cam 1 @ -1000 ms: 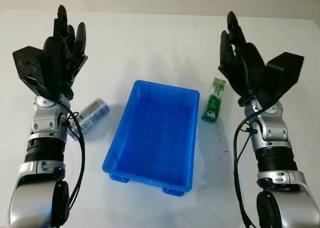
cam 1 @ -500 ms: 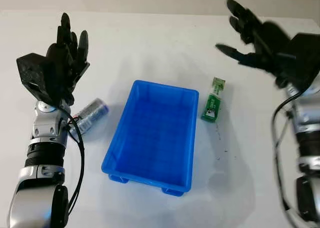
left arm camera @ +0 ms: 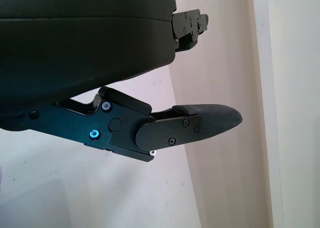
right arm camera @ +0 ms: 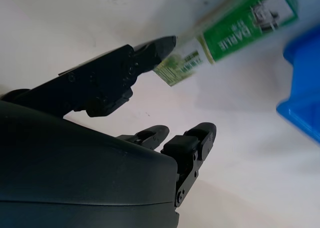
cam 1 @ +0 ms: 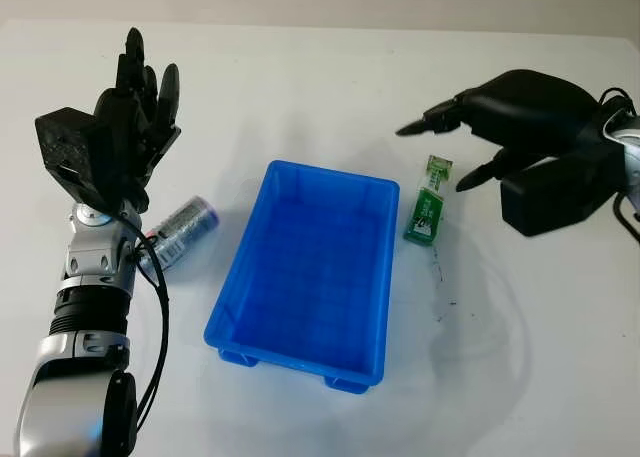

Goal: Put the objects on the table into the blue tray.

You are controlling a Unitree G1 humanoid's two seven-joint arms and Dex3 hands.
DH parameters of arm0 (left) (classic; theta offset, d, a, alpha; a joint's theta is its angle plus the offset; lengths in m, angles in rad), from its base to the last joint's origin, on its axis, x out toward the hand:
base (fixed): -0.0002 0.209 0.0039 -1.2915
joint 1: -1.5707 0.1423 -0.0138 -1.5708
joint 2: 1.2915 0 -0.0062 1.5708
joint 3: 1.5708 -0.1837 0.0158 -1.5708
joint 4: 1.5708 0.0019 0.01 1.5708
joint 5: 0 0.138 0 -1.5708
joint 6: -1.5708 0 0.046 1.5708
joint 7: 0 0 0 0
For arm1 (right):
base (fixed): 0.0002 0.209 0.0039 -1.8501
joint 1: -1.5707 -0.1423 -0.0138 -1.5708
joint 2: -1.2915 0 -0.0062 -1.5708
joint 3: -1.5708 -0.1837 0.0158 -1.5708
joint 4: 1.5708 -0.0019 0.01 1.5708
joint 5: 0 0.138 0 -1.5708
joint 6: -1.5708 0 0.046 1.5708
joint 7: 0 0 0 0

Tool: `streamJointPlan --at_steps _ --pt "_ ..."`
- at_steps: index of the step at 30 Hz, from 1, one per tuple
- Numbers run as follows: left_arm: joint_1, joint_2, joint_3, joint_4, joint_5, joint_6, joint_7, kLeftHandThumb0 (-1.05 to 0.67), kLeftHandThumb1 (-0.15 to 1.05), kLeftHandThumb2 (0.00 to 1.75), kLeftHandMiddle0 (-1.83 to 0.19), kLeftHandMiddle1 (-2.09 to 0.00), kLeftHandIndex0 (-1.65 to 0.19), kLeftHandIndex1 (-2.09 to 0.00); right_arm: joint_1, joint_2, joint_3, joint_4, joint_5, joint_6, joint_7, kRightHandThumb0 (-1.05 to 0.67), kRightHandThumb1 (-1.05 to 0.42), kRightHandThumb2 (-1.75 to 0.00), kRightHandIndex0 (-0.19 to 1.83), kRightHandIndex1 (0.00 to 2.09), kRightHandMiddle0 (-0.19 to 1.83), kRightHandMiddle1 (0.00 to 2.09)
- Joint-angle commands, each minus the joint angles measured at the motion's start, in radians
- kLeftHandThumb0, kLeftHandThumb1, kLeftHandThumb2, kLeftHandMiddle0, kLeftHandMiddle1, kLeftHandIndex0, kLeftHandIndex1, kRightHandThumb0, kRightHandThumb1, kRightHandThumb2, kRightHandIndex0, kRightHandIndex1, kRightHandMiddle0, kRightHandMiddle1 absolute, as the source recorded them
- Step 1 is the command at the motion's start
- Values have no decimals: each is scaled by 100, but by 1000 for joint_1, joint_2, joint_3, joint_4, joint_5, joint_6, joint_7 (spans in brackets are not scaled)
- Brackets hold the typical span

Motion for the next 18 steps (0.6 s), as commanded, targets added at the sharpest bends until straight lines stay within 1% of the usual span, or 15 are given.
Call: streamJointPlan --at_steps 1,6,10,14,18 --pt "-10 9 6 3 -4 -17 -6 -69 105 53 16 -5 15 -6 -31 -21 23 23 -35 -34 -29 -7 -83 -8 48 13 55 7" --pt "-7 9 3 4 1 -19 -3 -69 105 54 15 -5 15 -6 -34 -18 53 48 -74 -76 -57 -5 -85 -6 52 13 58 7" --pt "-9 12 -3 12 12 -20 2 -68 105 55 15 -6 15 -6 -17 -12 58 70 -63 -94 -74 -2 -86 -6 52 11 58 6" --pt "-11 12 -4 20 18 -25 2 -69 105 56 14 -6 14 -6 -12 -1 73 96 -73 -115 -99 -5 -86 -6 53 11 59 6" --pt "-15 9 -4 28 22 -25 2 -68 105 56 14 -6 14 -6 -8 11 99 109 -98 -116 -127 -11 -88 -6 54 10 59 6"
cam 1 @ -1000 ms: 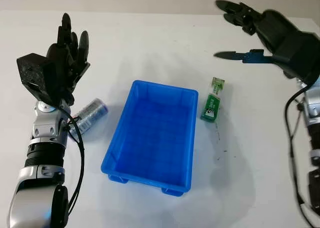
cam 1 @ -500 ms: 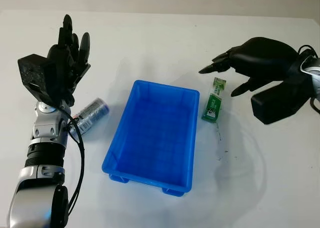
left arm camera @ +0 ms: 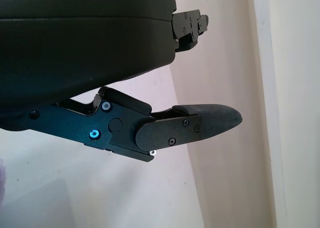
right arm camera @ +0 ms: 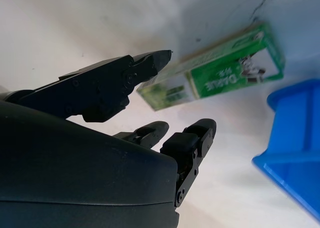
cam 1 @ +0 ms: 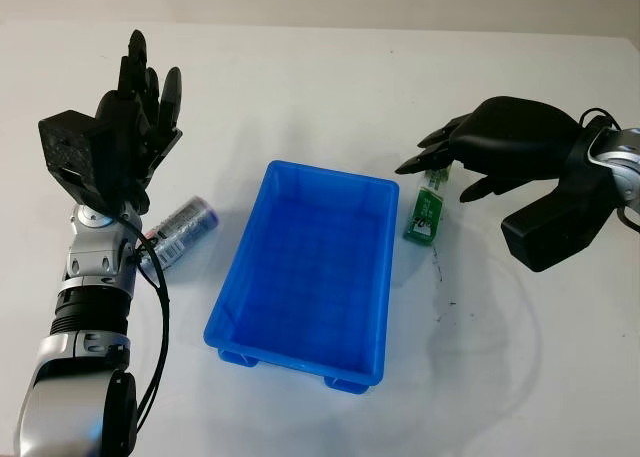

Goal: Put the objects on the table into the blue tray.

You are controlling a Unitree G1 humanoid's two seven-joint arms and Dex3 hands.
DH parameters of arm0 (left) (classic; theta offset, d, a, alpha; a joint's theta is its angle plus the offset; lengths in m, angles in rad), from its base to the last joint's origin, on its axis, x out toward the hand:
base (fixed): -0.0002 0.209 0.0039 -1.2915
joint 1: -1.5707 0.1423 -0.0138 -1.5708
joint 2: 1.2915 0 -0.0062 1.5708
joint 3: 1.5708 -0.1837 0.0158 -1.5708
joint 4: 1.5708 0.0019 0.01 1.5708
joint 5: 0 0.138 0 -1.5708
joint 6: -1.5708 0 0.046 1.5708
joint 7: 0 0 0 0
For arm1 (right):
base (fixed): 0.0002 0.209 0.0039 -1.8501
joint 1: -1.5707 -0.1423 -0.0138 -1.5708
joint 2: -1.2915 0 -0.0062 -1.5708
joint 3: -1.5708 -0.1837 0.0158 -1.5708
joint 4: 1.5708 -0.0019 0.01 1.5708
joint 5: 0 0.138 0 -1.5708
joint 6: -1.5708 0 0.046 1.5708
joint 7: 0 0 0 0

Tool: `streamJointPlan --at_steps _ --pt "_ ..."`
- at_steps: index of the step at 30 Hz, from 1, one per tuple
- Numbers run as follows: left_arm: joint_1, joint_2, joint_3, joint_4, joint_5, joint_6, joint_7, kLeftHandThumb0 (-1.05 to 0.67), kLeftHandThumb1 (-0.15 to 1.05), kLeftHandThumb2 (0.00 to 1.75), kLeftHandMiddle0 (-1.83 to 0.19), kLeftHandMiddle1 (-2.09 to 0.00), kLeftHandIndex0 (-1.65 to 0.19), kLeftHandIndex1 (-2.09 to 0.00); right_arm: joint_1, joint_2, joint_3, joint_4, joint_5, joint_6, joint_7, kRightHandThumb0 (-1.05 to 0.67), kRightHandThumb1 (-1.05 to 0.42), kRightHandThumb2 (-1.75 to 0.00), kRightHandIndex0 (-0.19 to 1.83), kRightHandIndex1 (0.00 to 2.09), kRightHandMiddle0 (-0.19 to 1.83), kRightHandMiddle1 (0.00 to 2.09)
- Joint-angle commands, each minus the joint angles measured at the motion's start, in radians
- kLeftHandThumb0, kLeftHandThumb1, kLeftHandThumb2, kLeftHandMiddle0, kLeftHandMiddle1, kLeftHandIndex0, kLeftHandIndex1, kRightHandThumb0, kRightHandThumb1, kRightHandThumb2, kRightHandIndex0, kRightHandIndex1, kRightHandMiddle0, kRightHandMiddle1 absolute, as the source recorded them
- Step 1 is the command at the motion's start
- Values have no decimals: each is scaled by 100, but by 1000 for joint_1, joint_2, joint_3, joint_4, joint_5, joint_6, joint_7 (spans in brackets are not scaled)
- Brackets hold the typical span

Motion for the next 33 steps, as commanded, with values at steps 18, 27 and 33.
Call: streamJointPlan --at_steps 18,27,33 --pt "-12 16 0 4 4 -6 -2 -70 105 55 14 -6 14 -6 -35 14 182 132 -319 4 -533 -57 -105 -18 50 209 34 204" --pt "-15 15 -3 8 11 -7 0 -69 105 56 14 -6 14 -6 -75 20 191 169 -333 105 -616 -56 -105 -21 76 209 48 206" --pt "-17 15 -1 13 10 -8 -3 -68 105 56 14 -5 14 -6 -135 36 182 225 -307 175 -663 -53 -105 -13 74 209 52 209"
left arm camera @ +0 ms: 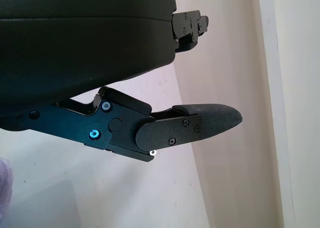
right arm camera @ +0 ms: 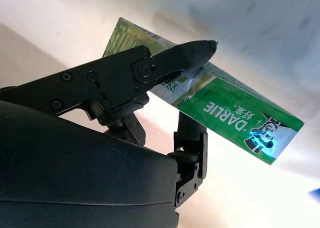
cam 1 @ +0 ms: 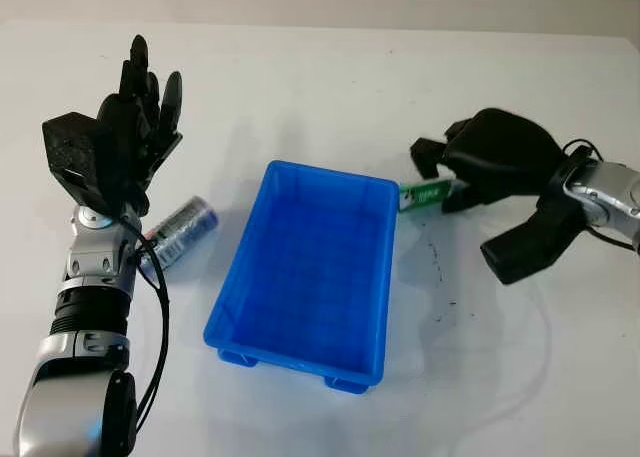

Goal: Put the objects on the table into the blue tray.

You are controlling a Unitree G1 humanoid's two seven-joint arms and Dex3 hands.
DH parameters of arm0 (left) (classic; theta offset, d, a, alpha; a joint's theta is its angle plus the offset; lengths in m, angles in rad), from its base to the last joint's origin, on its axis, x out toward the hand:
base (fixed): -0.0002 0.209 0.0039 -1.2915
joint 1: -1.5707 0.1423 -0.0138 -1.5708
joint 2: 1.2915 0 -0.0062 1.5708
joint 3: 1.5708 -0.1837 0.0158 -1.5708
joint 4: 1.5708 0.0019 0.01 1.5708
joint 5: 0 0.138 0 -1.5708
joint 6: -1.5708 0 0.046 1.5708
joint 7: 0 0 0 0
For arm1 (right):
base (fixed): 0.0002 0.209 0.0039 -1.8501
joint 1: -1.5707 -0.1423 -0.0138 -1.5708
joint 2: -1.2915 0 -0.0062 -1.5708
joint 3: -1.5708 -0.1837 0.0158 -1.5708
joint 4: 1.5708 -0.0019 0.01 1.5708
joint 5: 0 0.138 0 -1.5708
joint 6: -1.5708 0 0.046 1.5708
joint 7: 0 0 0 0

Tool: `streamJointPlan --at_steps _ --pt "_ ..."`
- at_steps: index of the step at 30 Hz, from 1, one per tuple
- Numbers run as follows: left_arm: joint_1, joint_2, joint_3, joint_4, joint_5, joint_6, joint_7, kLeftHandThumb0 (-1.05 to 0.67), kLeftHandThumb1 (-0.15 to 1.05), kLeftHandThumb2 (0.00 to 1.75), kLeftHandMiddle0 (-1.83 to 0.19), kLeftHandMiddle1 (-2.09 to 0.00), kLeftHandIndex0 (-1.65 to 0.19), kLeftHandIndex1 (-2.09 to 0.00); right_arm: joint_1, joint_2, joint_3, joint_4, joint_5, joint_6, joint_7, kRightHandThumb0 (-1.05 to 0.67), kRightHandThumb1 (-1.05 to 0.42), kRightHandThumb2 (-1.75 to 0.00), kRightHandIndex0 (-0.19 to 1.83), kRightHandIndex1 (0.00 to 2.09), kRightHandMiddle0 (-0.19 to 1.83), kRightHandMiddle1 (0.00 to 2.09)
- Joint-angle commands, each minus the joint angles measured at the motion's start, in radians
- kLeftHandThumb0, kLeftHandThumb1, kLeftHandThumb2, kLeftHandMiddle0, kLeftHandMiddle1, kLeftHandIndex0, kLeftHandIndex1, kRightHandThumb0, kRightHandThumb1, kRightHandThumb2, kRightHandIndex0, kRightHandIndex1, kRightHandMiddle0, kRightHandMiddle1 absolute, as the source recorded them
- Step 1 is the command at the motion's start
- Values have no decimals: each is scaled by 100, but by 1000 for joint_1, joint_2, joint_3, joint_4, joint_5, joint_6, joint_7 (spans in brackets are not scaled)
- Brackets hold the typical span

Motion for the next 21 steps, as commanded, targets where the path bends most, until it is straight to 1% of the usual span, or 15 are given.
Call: streamJointPlan --at_steps 1,7,11,13,15,17,18,20,21 --pt "-16 12 0 5 0 -9 -1 -68 105 56 13 -6 13 -6 -52 10 -11 25 11 34 -23 -52 -104 -10 73 209 52 209" --pt "-16 10 1 2 -3 -8 -1 -69 105 55 13 -5 13 -6 -113 27 -9 64 29 81 -51 -50 -101 -6 76 209 57 209" --pt "-16 10 0 5 -3 -11 -3 -69 105 55 14 -5 14 -5 -124 40 -35 42 88 55 -52 -49 -101 -6 74 208 59 207" --pt "-16 9 -2 3 1 -12 0 -69 105 55 14 -5 14 -5 -118 45 -47 21 117 29 -67 -49 -101 -5 77 207 61 206" --pt "-18 8 -3 7 3 -15 3 -68 105 56 14 -5 13 -5 -98 53 -65 -27 151 -4 -72 -47 -100 -5 82 196 66 195" --pt "-20 7 -3 13 2 -24 0 -68 105 56 14 -5 13 -5 -69 60 -80 -117 181 -57 -76 -45 -98 -5 86 197 71 197" --pt "-21 6 -2 14 0 -25 -1 -68 105 56 14 -5 14 -5 -52 64 -89 -172 198 -84 -67 -46 -98 -5 88 201 73 202" --pt "-23 5 -2 18 -2 -23 -1 -67 105 56 14 -5 14 -5 -23 73 -109 -252 247 -134 -24 -49 -100 -6 89 204 74 205" --pt "-25 4 -2 20 -2 -21 0 -67 105 56 14 -5 14 -5 -10 78 -120 -280 274 -154 2 -49 -101 -6 91 200 72 201"
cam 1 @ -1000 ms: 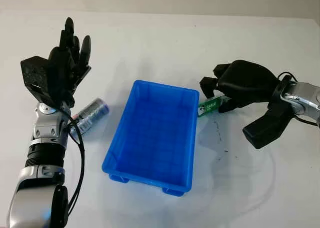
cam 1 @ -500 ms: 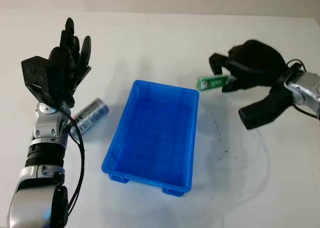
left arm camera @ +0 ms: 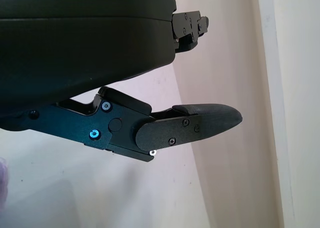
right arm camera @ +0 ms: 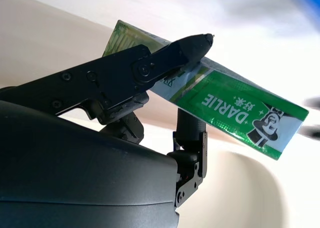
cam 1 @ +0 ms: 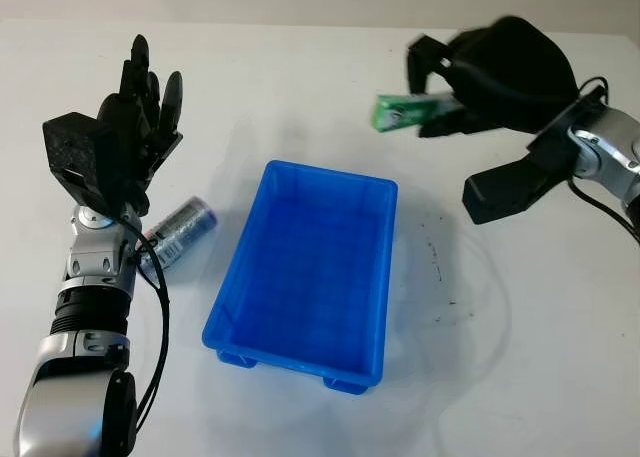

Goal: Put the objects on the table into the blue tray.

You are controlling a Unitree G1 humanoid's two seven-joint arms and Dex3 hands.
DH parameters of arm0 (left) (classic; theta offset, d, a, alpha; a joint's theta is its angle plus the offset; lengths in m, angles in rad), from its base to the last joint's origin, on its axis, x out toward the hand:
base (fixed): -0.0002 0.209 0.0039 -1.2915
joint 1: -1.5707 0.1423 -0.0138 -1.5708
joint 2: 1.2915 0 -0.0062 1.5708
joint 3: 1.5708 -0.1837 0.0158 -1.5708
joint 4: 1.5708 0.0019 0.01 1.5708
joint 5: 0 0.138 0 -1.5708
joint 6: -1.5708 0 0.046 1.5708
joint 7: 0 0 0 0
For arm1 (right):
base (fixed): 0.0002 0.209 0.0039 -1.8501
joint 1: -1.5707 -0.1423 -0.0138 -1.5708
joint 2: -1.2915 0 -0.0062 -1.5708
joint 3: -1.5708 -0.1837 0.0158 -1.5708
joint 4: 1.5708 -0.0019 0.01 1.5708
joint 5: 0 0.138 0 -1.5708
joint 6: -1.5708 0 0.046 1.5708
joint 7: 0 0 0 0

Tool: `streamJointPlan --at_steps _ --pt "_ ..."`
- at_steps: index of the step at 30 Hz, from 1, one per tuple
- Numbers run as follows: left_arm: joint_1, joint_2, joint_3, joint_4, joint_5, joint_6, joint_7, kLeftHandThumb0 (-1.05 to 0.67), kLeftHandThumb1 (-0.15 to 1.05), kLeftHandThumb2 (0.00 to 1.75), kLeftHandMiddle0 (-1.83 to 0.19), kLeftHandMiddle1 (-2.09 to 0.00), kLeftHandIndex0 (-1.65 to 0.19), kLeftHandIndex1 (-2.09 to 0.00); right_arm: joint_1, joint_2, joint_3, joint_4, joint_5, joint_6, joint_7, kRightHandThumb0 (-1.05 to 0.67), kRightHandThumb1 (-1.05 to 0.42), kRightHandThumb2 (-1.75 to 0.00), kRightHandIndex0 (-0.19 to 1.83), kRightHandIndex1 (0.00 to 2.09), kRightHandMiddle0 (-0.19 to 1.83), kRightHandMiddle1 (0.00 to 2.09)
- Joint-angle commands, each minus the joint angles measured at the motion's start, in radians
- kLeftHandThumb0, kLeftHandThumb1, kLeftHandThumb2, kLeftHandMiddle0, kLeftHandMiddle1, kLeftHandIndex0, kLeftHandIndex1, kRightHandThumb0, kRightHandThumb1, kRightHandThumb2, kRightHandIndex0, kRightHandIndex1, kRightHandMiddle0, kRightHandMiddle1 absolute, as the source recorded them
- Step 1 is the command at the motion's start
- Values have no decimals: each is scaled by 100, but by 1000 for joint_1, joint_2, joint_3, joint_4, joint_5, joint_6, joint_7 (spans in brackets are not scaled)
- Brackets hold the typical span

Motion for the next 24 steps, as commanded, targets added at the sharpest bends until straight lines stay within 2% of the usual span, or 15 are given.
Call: streamJointPlan --at_steps 1,3,6,11,15,18,19,20,21,23,24 --pt "-19 3 -1 8 -1 -9 2 -67 105 56 14 -5 14 -5 40 10 -33 -73 61 -38 51 -49 -102 -6 91 198 72 197" --pt "-19 4 -4 9 4 -8 5 -67 105 57 14 -5 14 -5 73 25 -54 -132 138 -70 130 -49 -103 -6 92 196 72 193" --pt "-21 6 -4 14 4 -10 3 -69 105 56 14 -5 14 -5 117 46 -79 -215 246 -103 248 -52 -105 -10 93 207 72 206" --pt "-23 3 -1 19 1 -21 6 -69 105 54 14 -6 13 -6 170 67 -123 -340 304 -120 366 -60 -105 -20 101 209 82 209" --pt "-26 -1 0 26 -2 -22 11 -70 105 53 14 -5 13 -6 187 61 -137 -378 361 -116 493 -59 -105 -13 88 209 70 209" --pt "-26 -1 -1 27 -2 -26 10 -69 105 54 14 -5 13 -6 191 38 -134 -410 412 -69 645 -58 -105 -10 67 204 53 203" --pt "-27 -1 -1 29 -2 -27 11 -69 105 54 14 -5 13 -5 192 28 -130 -423 443 -45 713 -50 -104 -8 51 186 40 184" --pt "-26 -1 -3 29 0 -30 12 -68 105 55 14 -6 13 -5 195 21 -131 -439 474 -17 776 -42 -104 -13 33 155 26 156" --pt "-26 -1 -5 28 4 -29 16 -68 105 55 13 -6 13 -6 198 17 -134 -455 502 12 833 -38 -102 -22 27 130 22 136" --pt "-25 -2 -6 27 5 -27 19 -67 105 56 13 -6 13 -6 207 15 -147 -487 545 68 918 -35 -89 -62 21 76 16 92" --pt "-25 -4 -6 26 4 -24 20 -67 105 56 14 -5 14 -5 210 16 -153 -500 565 89 952 -37 -93 -59 21 58 16 76"
